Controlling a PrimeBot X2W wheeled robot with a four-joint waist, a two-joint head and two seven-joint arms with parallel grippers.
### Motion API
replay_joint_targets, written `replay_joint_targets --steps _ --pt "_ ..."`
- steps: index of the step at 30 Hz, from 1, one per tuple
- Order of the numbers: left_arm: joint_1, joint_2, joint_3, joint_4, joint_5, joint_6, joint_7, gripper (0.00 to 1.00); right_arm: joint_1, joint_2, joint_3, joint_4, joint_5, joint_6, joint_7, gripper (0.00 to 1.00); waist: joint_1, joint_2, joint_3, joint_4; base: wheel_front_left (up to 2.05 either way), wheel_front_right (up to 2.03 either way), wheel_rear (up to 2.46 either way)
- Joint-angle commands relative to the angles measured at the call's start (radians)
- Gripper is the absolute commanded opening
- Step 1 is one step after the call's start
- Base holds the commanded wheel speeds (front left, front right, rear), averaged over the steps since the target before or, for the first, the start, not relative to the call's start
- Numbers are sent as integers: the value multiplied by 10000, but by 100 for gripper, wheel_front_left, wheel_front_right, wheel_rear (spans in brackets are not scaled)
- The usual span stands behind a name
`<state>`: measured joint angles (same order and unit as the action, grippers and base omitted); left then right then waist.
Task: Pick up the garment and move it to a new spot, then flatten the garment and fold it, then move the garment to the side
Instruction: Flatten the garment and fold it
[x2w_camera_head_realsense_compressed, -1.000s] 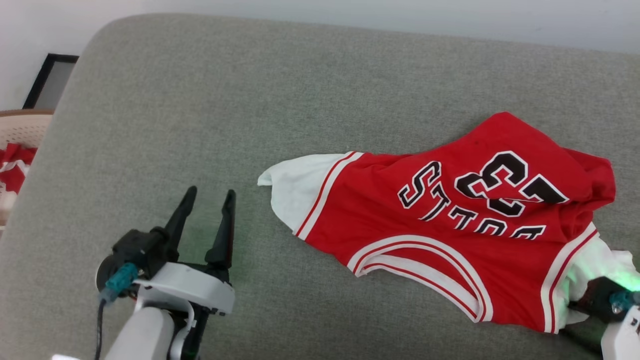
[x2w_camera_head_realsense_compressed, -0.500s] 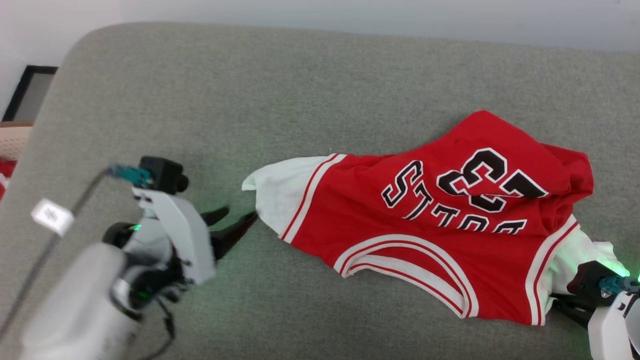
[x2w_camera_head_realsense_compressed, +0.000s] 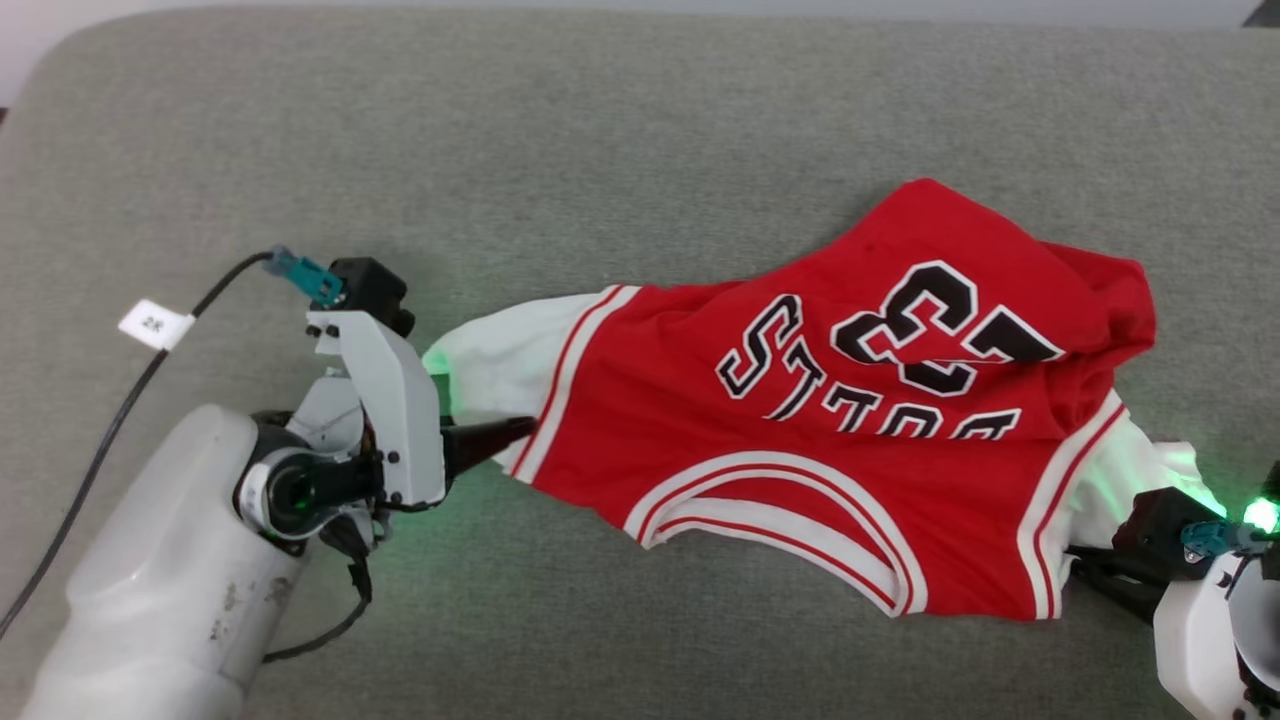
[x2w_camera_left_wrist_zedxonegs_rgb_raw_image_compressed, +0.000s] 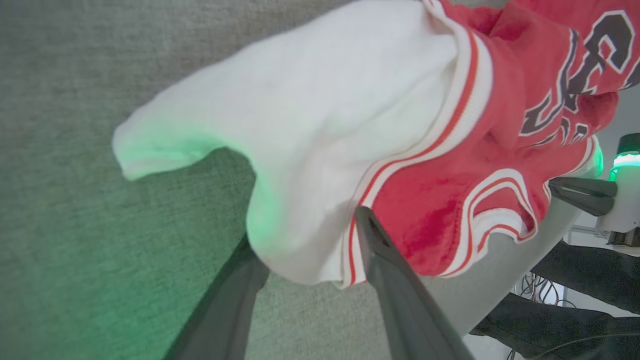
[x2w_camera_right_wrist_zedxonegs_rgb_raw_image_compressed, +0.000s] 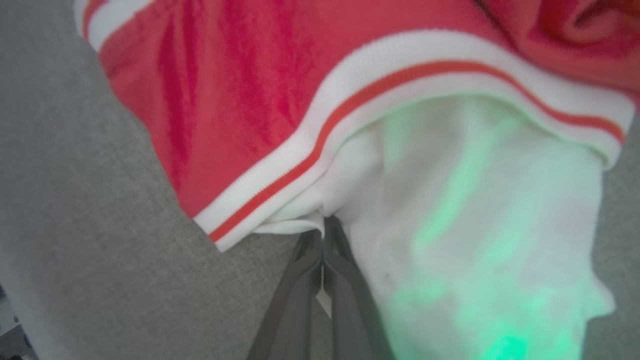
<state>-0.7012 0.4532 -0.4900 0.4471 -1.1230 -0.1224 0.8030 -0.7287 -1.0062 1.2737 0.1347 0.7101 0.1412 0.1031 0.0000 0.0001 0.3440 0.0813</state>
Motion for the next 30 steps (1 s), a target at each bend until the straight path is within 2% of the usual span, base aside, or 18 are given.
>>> replay_joint_targets --steps 1,6,12,18,19,23,27,30 --pt "52 -96 -220 213 114 -39 -113 0 -10 333 134 489 37 -193 9 0 0 -1 59 -191 0 0 0" --pt "307 42 -37 249 -183 -75 -756 0 -94 322 -474 491 1000 -194 -1037 0 0 -1 -249 -416 0 0 0" --pt "611 190 680 -1155 -1204 -90 -1731 0 316 -582 -1635 -89 2100 -115 -2123 0 0 -1 -667 -415 0 0 0" --pt "495 -94 1438 -2291 -2291 -91 -2210 0 472 -1494 -3229 -838 3769 -115 -2799 0 0 -1 -725 -358 0 0 0" --pt "333 -216 1579 -2298 -2371 -62 -2357 0 356 -1477 -3497 -837 4037 -115 -2824 0 0 -1 -685 -363 0 0 0" --pt "-769 -852 2135 -1638 -2270 408 -3372 0 -481 -967 -4453 -196 4765 -115 -2531 0 0 -1 -345 -392 0 0 0" --pt "-2625 -1379 2181 -210 -1404 873 -4528 0 -2137 450 -5334 1133 5446 -113 -1815 0 0 -1 342 -427 0 0 0" --pt "-4275 -1705 2162 990 -761 866 -5431 0 -3855 1477 -5606 2316 5036 -115 -1205 0 0 -1 880 -469 0 0 0"
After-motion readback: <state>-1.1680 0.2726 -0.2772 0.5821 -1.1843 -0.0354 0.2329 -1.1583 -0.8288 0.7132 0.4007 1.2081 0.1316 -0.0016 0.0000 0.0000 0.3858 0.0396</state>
